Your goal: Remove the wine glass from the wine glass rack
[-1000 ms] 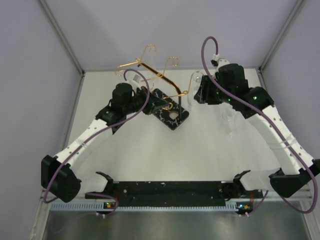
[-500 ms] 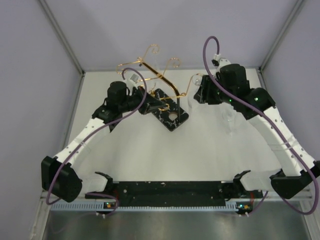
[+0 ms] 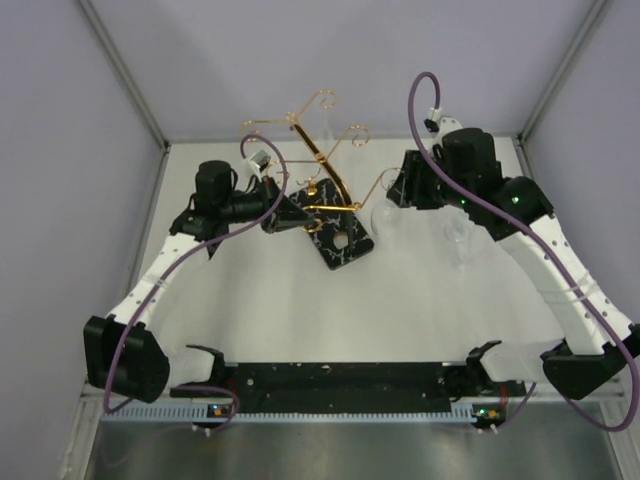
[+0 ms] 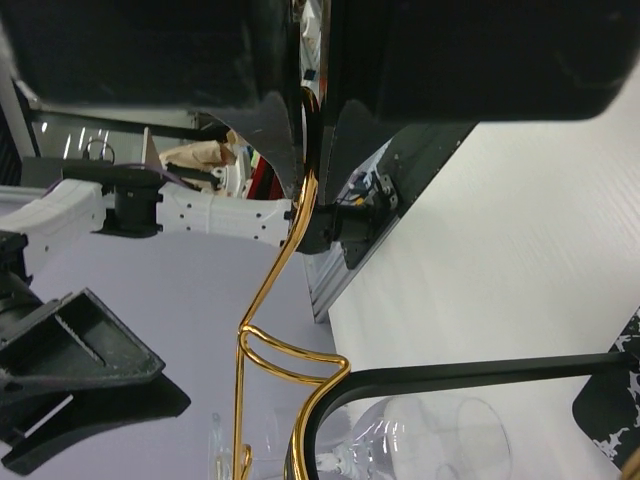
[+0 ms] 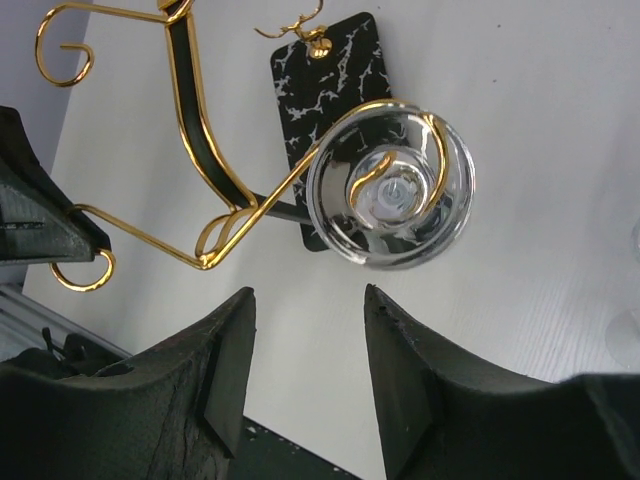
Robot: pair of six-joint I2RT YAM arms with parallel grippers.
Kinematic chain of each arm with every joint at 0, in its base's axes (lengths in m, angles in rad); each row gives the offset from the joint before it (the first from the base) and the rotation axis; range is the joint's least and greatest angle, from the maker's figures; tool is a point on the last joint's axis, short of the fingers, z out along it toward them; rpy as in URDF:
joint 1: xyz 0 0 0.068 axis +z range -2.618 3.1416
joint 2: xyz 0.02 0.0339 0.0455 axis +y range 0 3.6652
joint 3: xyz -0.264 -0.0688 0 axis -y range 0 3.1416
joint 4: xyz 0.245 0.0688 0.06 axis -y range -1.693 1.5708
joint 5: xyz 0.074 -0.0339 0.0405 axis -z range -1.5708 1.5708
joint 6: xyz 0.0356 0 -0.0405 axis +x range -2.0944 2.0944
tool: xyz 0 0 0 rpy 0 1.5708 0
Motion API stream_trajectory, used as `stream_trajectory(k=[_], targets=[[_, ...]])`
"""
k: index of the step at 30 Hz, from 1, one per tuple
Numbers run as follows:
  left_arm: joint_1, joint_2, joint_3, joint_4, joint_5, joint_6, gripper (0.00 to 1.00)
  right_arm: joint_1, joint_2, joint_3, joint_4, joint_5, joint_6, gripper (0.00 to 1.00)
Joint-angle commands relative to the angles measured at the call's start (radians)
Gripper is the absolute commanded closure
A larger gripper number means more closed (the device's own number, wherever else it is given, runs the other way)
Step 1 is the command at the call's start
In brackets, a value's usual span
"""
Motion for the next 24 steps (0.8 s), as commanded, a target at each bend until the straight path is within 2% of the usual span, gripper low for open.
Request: stream_trajectory(k=[1, 8, 15, 24], targets=[[0.022, -0.017, 0.063, 0.071, 0.196, 0.231, 1.00, 0.012, -0.009, 0.041, 0.013, -0.027, -0.009, 0.52], [0.099, -0.012, 0.084, 0.030, 0.314, 0.303, 1.00, 0.014, -0.011, 0.075, -0.038, -0.007, -0.026, 0.52], [0.149, 0.022, 0.147, -0.038, 0.348, 0.368, 1.00, 0.012, -0.031, 0.133, -0.099, 0.055, -0.040, 0.51], [0.156, 0.065, 0.160, 0.059, 0.391, 0.297, 1.00, 0.012, -0.032, 0.146, -0.139, 0.085, -0.044, 0.50]])
